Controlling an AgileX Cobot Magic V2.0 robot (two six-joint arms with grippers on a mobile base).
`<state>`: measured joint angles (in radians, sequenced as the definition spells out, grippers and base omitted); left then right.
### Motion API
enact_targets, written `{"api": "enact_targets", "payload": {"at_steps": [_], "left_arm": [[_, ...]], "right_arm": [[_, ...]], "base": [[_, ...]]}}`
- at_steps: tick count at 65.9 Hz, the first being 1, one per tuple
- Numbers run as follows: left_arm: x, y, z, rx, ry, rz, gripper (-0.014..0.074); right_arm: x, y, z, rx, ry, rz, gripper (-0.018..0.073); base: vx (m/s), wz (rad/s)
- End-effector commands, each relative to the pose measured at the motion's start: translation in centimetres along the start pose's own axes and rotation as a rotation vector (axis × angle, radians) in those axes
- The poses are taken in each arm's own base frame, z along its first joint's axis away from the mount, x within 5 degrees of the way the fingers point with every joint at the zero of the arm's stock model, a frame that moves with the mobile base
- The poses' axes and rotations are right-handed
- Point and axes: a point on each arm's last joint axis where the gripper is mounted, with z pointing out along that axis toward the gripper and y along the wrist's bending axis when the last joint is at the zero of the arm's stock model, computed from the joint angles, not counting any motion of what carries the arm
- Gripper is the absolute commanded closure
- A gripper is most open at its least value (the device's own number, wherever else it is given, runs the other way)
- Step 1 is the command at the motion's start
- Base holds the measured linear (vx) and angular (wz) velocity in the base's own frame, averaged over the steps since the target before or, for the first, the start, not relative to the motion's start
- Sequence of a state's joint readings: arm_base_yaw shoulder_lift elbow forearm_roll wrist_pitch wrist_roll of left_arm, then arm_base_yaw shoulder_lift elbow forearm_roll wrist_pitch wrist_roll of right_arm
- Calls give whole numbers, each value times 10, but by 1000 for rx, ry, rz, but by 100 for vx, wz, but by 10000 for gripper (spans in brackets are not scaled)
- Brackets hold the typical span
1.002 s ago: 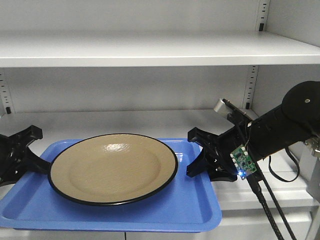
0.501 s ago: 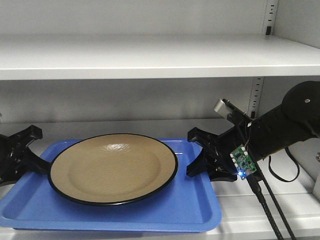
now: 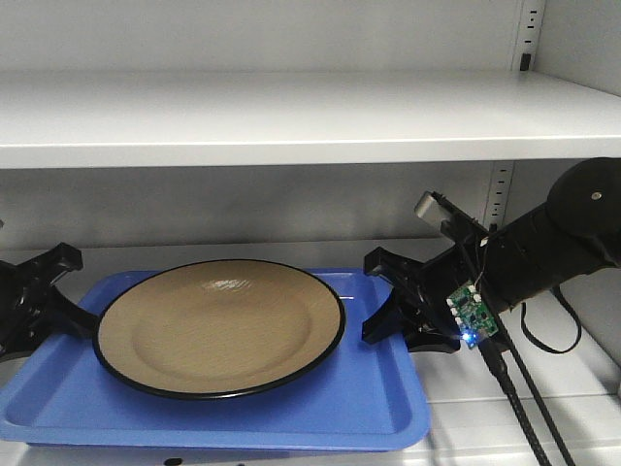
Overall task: Place disk in tray to left cabinet
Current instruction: 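Move the held tray forward over the lower cabinet shelf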
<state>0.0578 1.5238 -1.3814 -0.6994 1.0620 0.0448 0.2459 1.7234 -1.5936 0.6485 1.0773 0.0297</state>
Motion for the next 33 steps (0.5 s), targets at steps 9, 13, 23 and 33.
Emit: {"api": "enact_targets", "payload": {"at_steps": [9, 13, 23, 33], "left_arm": [[6, -43, -18, 239, -20, -45, 596], [6, -43, -18, 239, -22, -45, 596], [5, -42, -18, 238, -29, -46, 596], [-2, -40, -16, 232, -87, -59, 596]], "right_arm": [[4, 49, -27, -263, -63, 28, 564], [4, 49, -27, -264, -71, 29, 564], [2, 49, -27, -261, -91, 31, 564], [-4, 47, -28, -245, -154, 29, 564]], "base": [[1, -1], [0, 0], [0, 0], [0, 0]]}}
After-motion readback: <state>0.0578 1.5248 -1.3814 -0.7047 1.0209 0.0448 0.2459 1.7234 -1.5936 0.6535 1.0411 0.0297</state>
